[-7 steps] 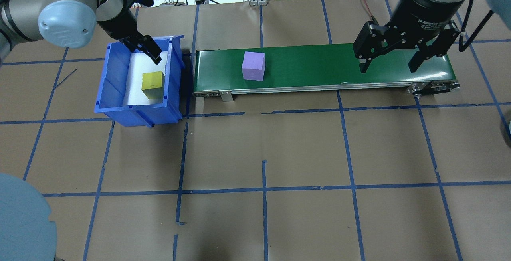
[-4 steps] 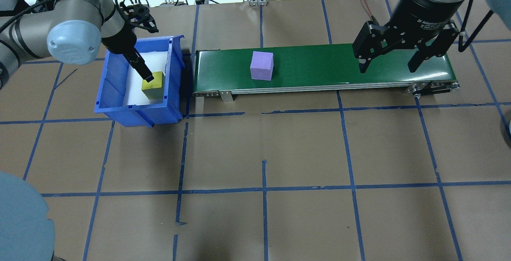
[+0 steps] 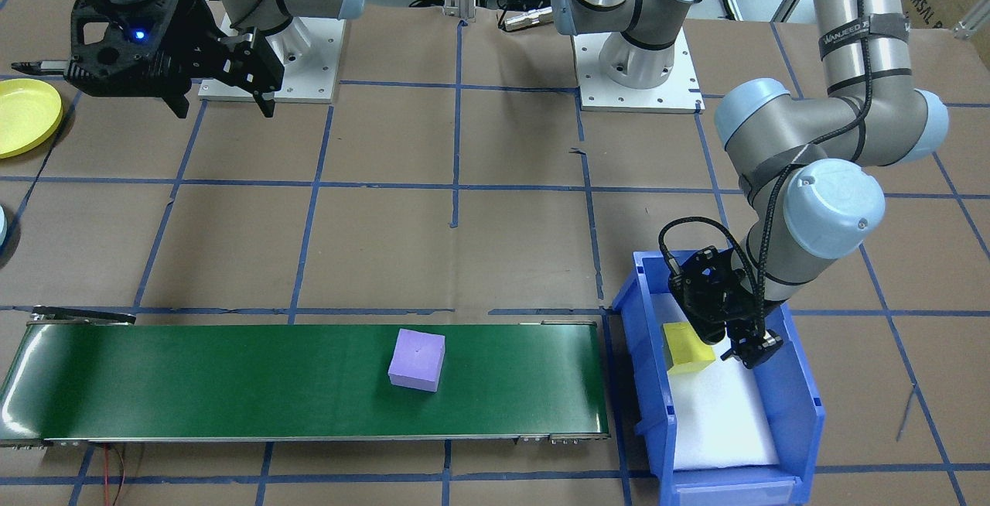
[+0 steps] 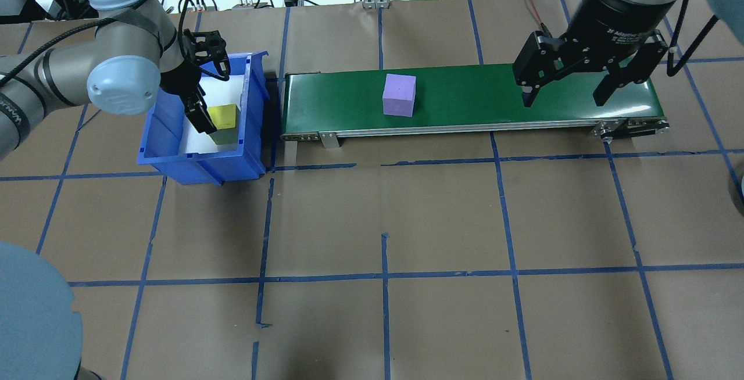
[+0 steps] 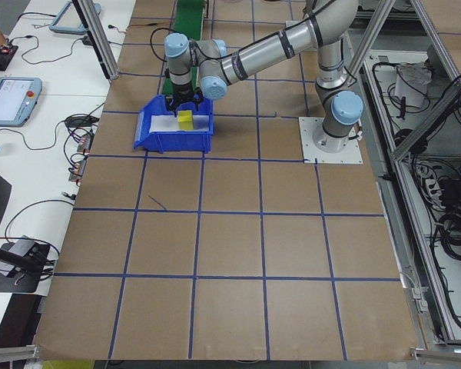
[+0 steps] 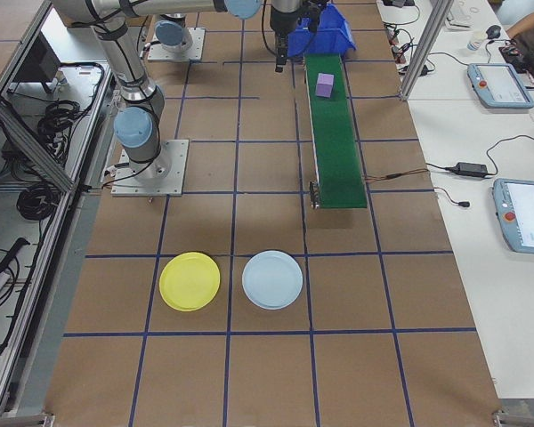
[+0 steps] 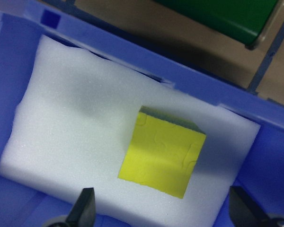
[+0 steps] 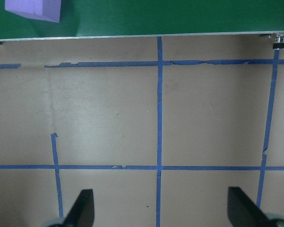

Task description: Move block left to right into plate

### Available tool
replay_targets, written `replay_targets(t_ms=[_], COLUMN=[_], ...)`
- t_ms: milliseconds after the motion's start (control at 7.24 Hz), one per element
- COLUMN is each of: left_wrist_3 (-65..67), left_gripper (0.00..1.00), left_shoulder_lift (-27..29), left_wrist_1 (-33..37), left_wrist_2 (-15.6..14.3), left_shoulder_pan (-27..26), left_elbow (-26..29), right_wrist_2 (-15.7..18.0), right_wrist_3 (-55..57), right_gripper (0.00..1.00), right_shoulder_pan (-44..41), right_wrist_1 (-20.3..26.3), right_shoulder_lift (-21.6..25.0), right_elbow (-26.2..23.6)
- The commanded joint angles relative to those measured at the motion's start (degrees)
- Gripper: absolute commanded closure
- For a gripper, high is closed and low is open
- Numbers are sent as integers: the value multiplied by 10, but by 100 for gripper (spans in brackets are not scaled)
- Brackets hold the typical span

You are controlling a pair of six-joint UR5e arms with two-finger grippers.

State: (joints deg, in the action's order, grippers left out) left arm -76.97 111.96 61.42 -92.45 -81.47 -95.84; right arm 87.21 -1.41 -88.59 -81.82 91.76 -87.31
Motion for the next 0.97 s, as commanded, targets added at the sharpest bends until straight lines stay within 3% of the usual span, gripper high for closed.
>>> replay_targets(t_ms=[0, 691, 829], left_wrist_3=[-22, -21, -21], left_gripper=[1, 1, 2], left_shoulder_lift=[13, 48, 61], left_wrist_1=[-35, -45, -46], left_wrist_2=[-4, 3, 17], left_shoulder_pan=[0, -2, -2], left_elbow=[-8, -6, -3], right_wrist_2=[0, -1, -2], right_wrist_3=[0, 0, 0], right_gripper=[0, 0, 0], right_shoulder_pan=[0, 0, 0], right_wrist_1=[0, 0, 0], right_shoulder_lift=[0, 0, 0], right_elbow=[-1, -1, -1])
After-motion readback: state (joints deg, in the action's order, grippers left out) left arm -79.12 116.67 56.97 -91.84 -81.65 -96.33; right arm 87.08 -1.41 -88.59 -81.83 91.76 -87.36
